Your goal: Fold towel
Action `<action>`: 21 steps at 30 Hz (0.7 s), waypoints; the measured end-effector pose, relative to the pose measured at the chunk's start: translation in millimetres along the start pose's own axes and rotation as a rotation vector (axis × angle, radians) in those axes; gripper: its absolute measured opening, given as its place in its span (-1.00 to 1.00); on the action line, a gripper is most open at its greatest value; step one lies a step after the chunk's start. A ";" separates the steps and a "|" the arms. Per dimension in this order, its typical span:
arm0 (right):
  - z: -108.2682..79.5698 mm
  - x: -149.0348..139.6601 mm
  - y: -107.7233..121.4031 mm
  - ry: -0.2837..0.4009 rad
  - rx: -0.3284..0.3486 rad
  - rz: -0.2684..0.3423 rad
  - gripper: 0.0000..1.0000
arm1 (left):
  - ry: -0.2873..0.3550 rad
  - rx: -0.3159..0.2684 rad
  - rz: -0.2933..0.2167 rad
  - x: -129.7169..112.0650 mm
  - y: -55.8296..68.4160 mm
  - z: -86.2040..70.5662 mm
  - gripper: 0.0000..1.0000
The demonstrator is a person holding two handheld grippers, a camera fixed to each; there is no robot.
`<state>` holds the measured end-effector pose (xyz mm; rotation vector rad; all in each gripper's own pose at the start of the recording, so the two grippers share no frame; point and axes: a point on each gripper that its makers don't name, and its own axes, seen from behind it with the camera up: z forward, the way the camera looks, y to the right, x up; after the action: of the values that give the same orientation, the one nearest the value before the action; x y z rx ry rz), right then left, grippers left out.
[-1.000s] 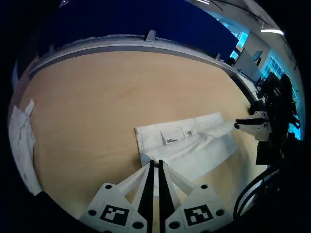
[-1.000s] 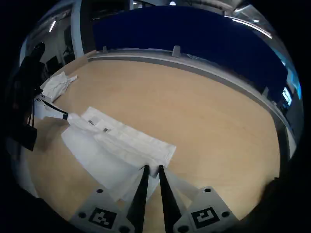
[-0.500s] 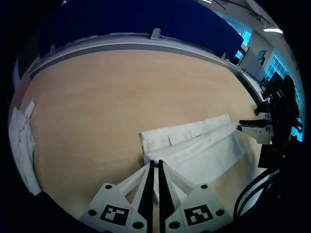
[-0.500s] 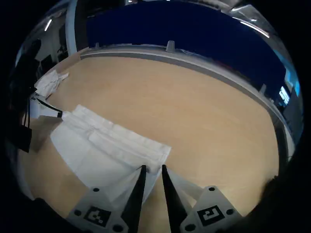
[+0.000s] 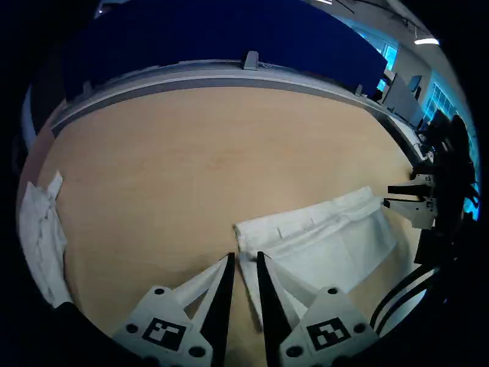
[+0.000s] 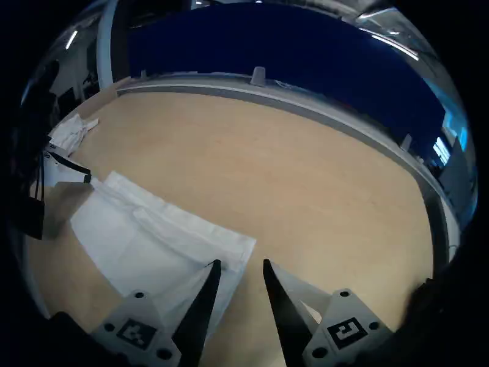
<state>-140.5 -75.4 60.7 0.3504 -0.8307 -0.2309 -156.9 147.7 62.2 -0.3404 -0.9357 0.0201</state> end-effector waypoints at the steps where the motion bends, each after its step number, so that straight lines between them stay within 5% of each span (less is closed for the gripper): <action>1: -0.4 0.9 0.6 0.002 0.000 0.002 0.11 | 0.000 0.011 0.002 0.6 -2.8 -0.4 -0.35; 13: -10.8 9.1 4.2 0.024 0.004 0.021 0.85 | 0.017 0.013 -0.016 3.5 -6.2 -9.3 0.73; 21: -22.4 5.1 -2.2 0.027 0.011 0.000 0.94 | 0.023 0.021 -0.013 -1.9 -8.1 -16.5 0.83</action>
<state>-120.5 -74.4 49.4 0.3628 -0.8054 -0.2213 -146.0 135.2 54.2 -0.3147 -0.9141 0.0145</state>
